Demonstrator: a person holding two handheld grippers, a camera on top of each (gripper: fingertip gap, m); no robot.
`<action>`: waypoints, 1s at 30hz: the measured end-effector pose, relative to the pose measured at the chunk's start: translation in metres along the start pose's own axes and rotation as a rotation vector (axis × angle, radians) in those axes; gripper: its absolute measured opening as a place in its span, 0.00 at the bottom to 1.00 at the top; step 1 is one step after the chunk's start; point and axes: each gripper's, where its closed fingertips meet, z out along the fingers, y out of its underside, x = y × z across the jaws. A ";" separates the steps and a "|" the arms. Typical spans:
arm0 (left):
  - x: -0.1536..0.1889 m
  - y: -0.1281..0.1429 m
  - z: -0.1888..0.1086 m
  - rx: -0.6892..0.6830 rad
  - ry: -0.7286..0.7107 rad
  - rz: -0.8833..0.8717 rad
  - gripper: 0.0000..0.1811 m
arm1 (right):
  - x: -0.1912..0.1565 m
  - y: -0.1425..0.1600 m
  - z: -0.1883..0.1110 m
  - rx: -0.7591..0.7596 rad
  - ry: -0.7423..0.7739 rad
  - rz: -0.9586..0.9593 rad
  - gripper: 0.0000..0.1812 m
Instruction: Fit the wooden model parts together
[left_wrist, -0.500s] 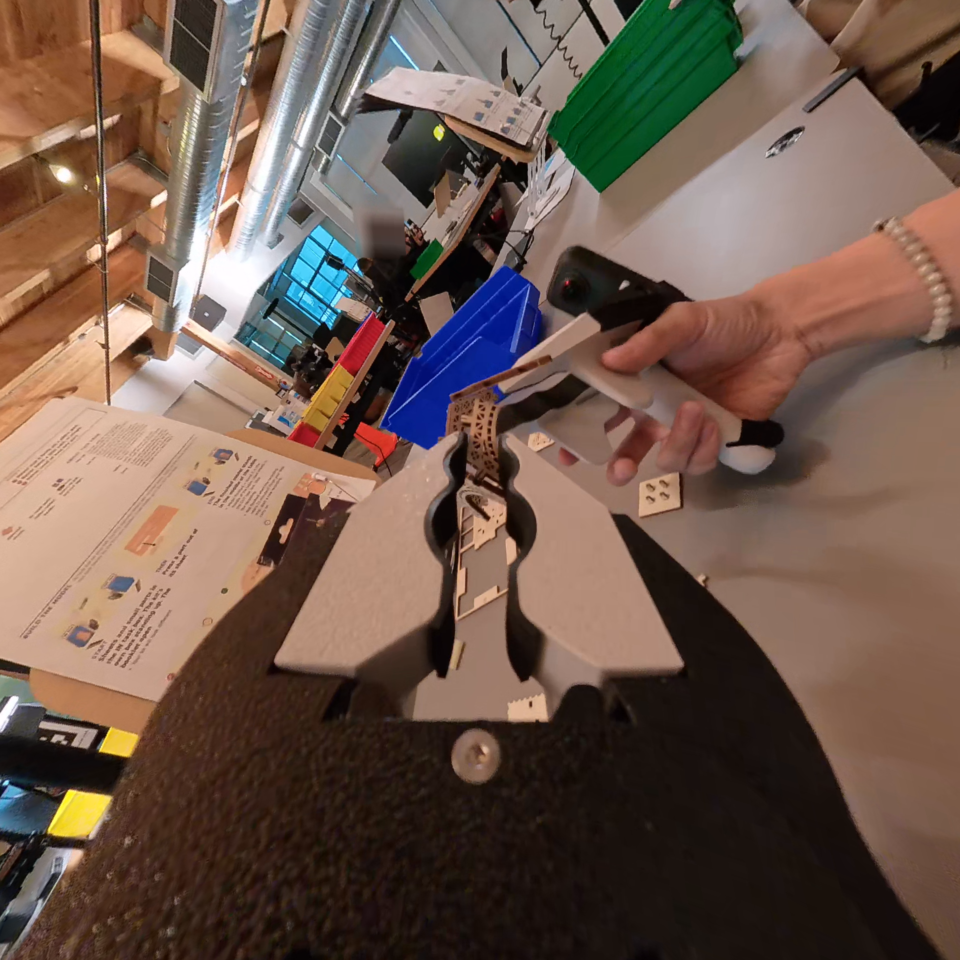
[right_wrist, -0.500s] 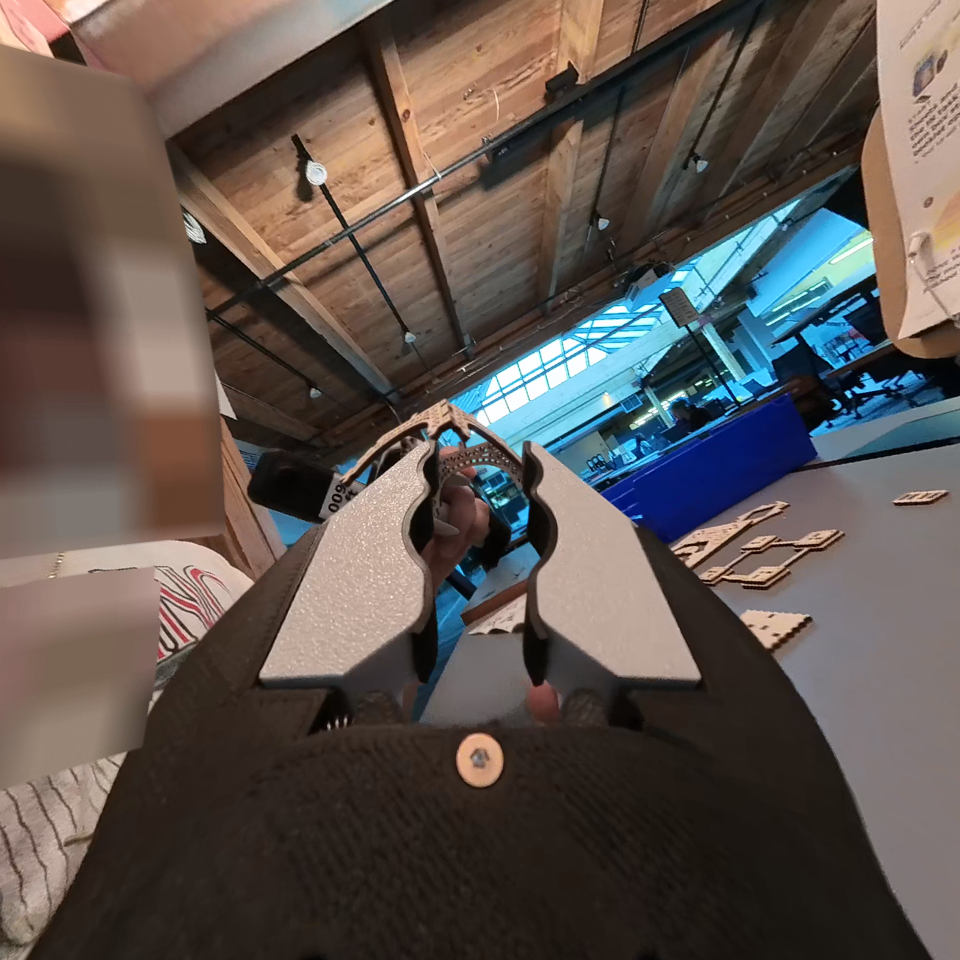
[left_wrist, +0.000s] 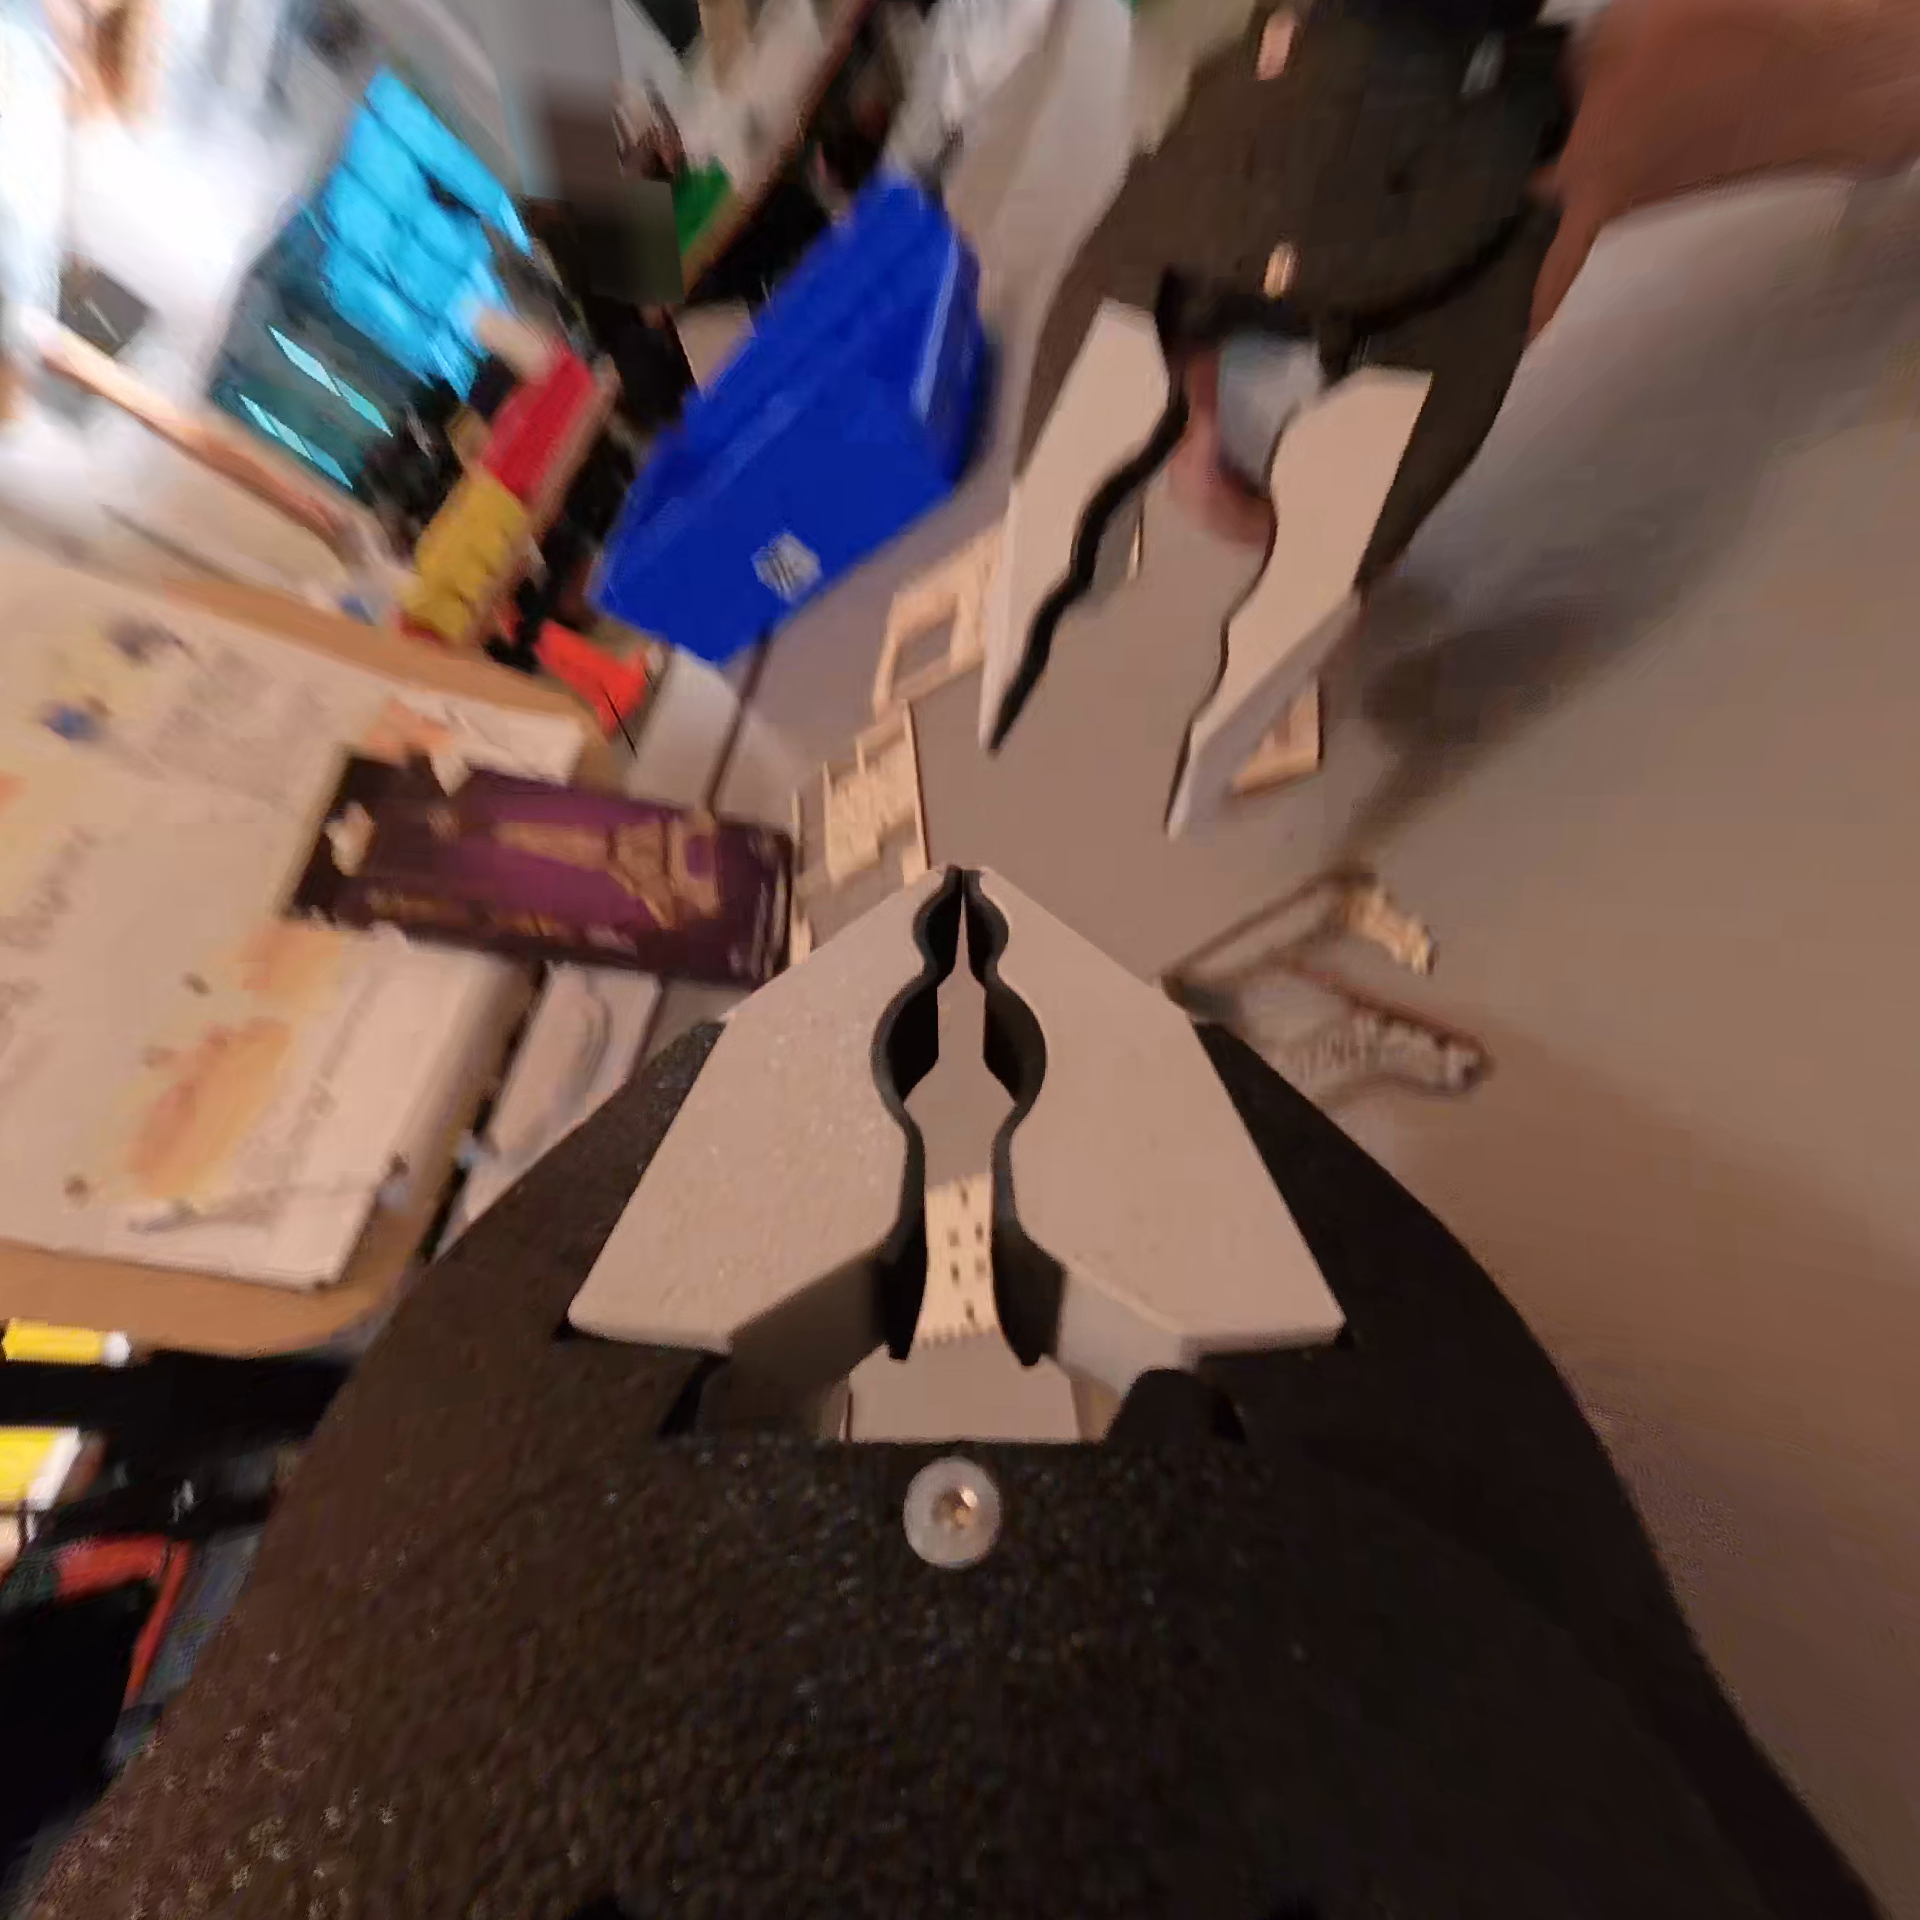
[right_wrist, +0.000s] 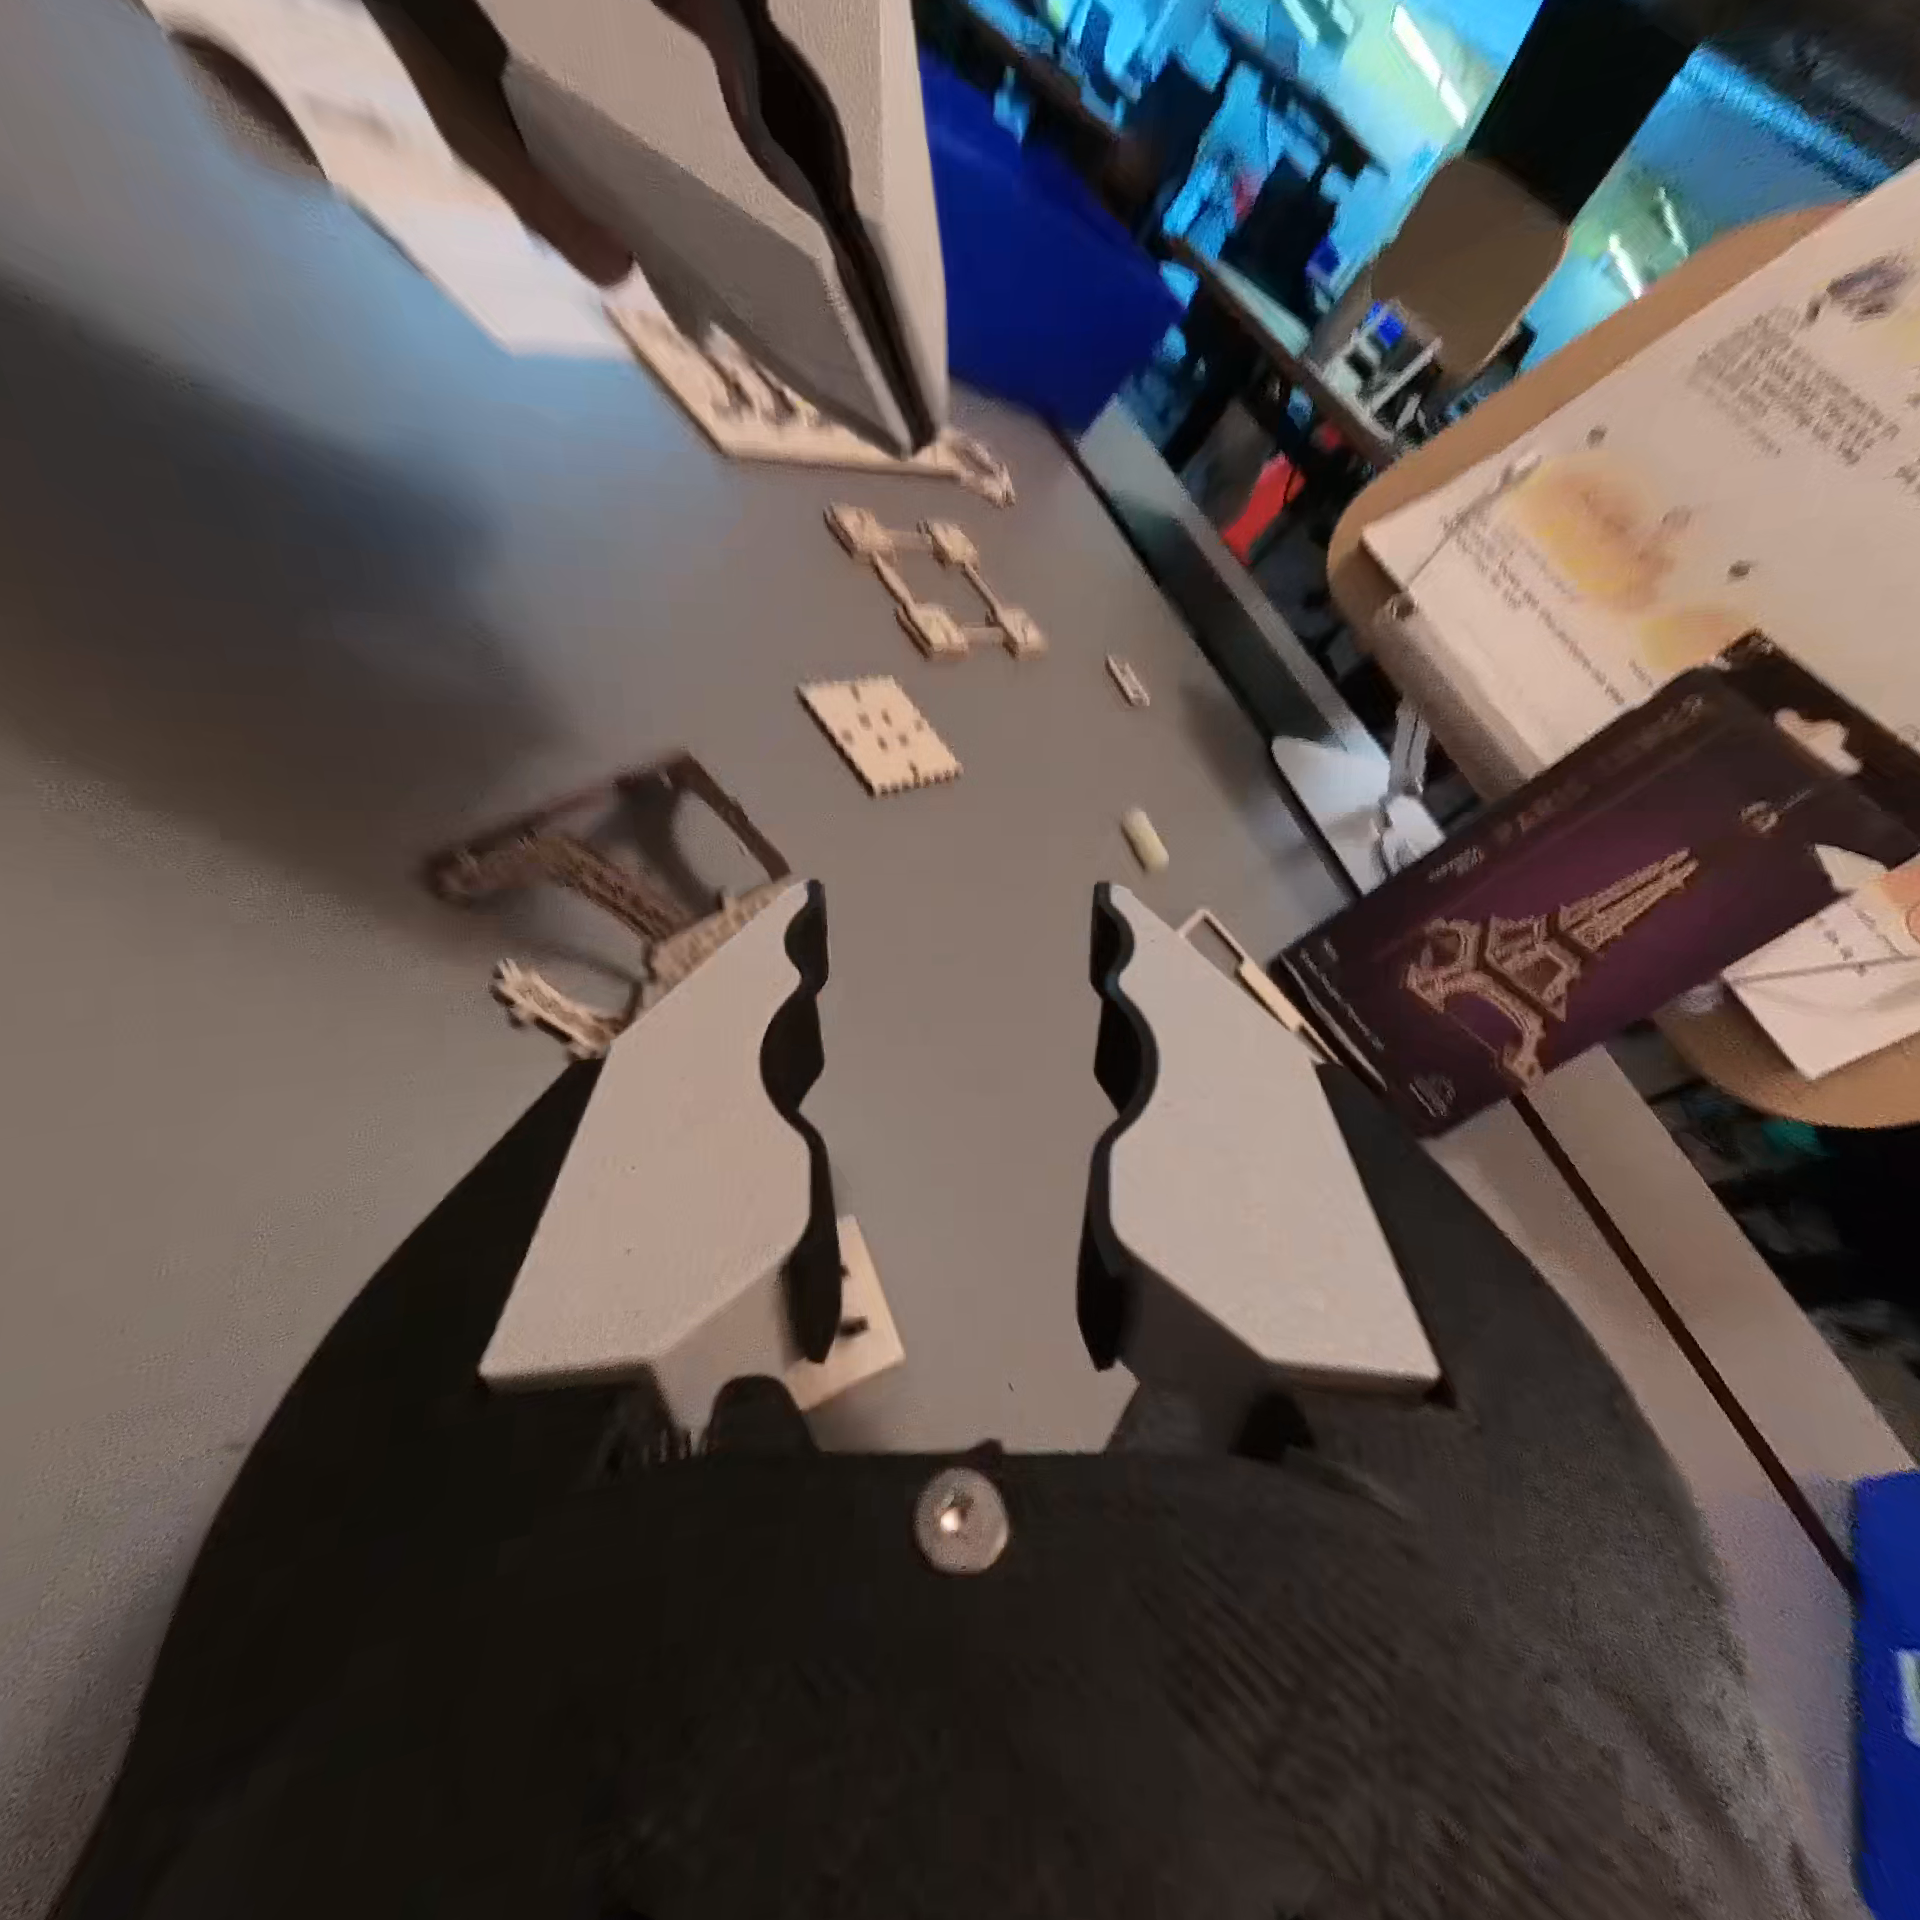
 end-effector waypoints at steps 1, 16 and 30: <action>0.000 0.016 0.001 -0.066 0.008 -0.016 0.00 | 0.001 0.006 0.002 -0.012 0.009 -0.014 0.27; 0.075 0.054 -0.031 -0.251 0.114 -0.735 0.19 | -0.003 0.038 0.019 -0.030 -0.058 -0.587 0.28; 0.104 0.058 -0.002 -0.334 0.169 -1.012 0.19 | 0.008 0.016 -0.002 0.072 -0.045 -0.327 0.18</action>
